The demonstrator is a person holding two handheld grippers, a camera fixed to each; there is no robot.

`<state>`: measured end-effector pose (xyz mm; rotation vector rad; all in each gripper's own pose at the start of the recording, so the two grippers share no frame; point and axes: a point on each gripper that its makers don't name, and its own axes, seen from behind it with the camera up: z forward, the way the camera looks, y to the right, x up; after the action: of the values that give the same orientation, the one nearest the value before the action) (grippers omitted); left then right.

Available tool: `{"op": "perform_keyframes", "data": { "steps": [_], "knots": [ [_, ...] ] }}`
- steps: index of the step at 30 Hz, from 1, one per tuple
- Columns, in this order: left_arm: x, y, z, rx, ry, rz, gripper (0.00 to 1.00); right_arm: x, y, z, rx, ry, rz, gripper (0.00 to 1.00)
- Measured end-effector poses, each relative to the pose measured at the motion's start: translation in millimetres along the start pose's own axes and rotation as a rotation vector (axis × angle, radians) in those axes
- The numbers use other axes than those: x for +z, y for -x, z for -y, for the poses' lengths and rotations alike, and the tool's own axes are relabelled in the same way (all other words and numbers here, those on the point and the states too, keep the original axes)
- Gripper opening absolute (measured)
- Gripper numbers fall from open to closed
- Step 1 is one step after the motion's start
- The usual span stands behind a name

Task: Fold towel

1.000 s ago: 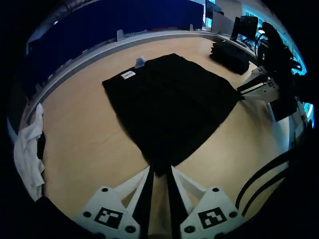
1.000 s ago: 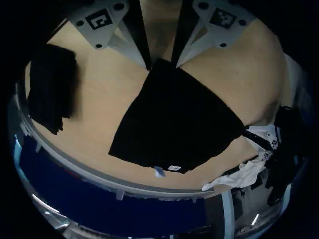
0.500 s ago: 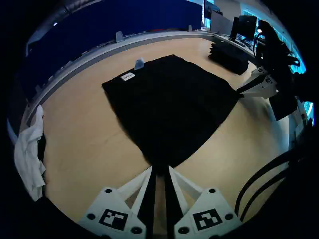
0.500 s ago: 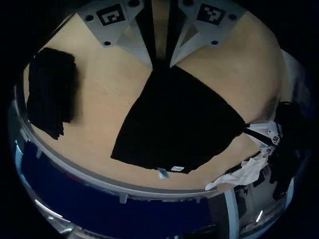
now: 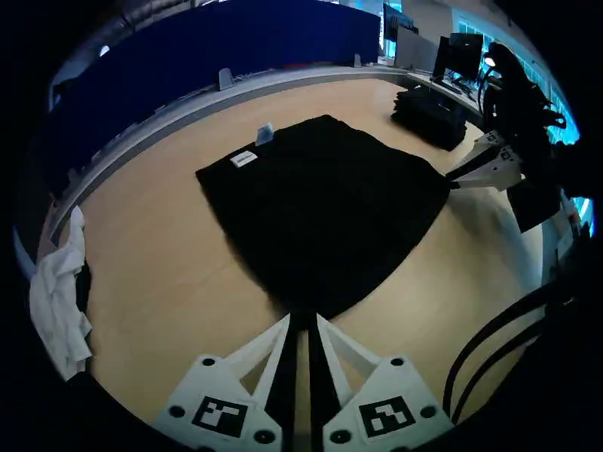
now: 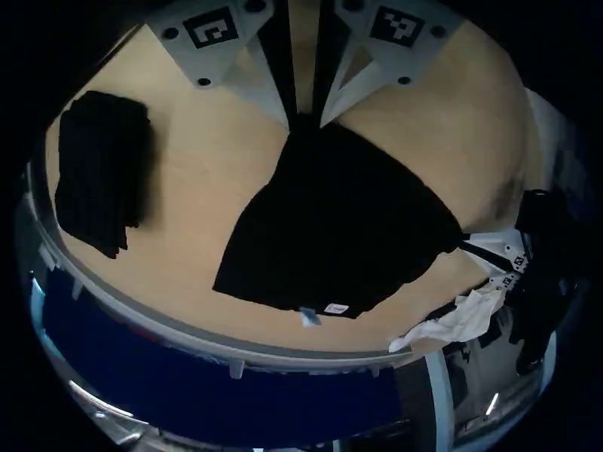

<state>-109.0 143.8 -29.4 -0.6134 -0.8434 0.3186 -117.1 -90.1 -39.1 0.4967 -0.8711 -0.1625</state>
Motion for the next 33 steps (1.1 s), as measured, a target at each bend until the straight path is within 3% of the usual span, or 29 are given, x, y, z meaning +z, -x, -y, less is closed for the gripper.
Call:
{"op": "perform_keyframes", "data": {
  "steps": [12, 33],
  "knots": [
    [-30.6, -16.9, 4.8, -0.063, -0.017, -0.031, 0.09, -26.0, -29.4, 5.5, -0.007, -0.008, -0.041, 0.14],
    [-91.3, -55.6, 6.4, -0.161, -0.036, -0.118, 0.08, -91.3, -72.5, 22.2, -0.035, -0.016, -0.090, 0.13]
  ]
}}
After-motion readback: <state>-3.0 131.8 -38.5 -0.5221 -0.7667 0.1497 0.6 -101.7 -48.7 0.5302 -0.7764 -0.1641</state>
